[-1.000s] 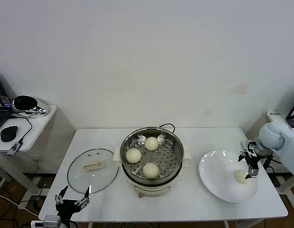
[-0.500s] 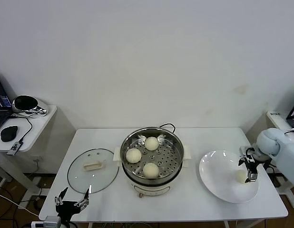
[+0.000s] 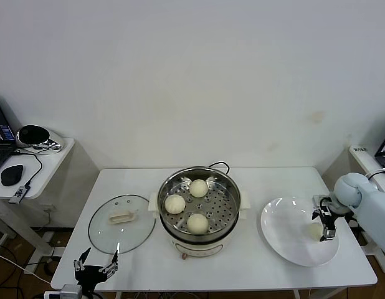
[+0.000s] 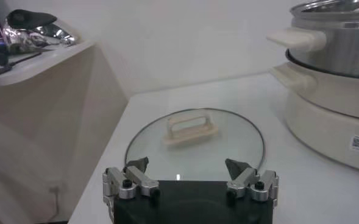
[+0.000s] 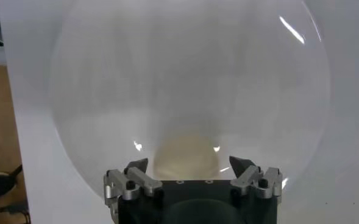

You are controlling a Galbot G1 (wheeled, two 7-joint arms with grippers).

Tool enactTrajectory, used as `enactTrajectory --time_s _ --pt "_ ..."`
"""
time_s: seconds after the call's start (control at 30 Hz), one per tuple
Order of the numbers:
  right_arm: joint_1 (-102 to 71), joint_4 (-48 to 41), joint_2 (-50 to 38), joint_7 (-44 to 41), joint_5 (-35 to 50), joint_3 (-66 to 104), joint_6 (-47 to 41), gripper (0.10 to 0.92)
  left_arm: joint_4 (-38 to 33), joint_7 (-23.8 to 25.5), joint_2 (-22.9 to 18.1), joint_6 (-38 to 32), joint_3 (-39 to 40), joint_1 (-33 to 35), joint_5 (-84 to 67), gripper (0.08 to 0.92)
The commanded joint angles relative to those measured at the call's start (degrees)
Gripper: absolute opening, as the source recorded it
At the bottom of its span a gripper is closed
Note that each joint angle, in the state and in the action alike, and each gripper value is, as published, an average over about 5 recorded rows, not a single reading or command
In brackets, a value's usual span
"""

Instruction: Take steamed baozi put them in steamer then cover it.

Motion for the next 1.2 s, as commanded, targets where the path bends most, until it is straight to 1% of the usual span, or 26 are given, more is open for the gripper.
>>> enactTrajectory --time_s 0.03,0.3,0.4,0.5,0.73,0.83,0.97,1.07,1.2 --pt "-0.8 -1.7 0.7 0.4 -0.9 1.0 0.4 0.823 0.3 0.0 0.1 0.0 0.0 0.1 0.0 0.823" --pt "-1.0 -1.3 0.7 1.2 0.0 1.6 -0.2 0.822 0.2 -0.1 0.1 0.0 0.2 0.0 0.0 0.823" --pt "-0.9 -1.4 0.8 1.4 0.1 1.7 -0.3 0.802 0.2 -0.1 0.0 0.0 0.2 0.0 0.0 0.823" --pt "-1.0 -1.3 0.7 1.2 0.4 2.0 -0.5 0.747 0.2 -0.1 0.0 0.0 0.3 0.0 0.0 0.823" --pt "-0.5 -0.1 -0.2 0.3 1.8 2.3 -1.4 0.555 0.3 -0.1 0.0 0.0 0.6 -0.2 0.0 0.823" --pt "1.2 0.8 -0.9 -0.4 3.4 1.7 -2.0 0.506 0.5 -0.3 -0.1 -0.1 0.7 -0.4 -0.2 0.823" --pt "5.2 3.7 -2.6 -2.1 6.9 -0.4 -3.5 0.468 0.8 -0.6 -0.3 -0.3 0.9 -1.1 -0.2 0.823" --pt "9.4 6.7 -3.8 -3.2 9.4 -3.1 -4.7 0.459 0.9 -0.7 -0.3 -0.7 1.1 -1.4 0.7 0.823" --pt "21.2 10.9 -4.7 -4.1 16.0 -14.4 -6.7 0.459 0.7 -0.9 0.2 -1.3 1.1 -1.4 1.4 0.823"
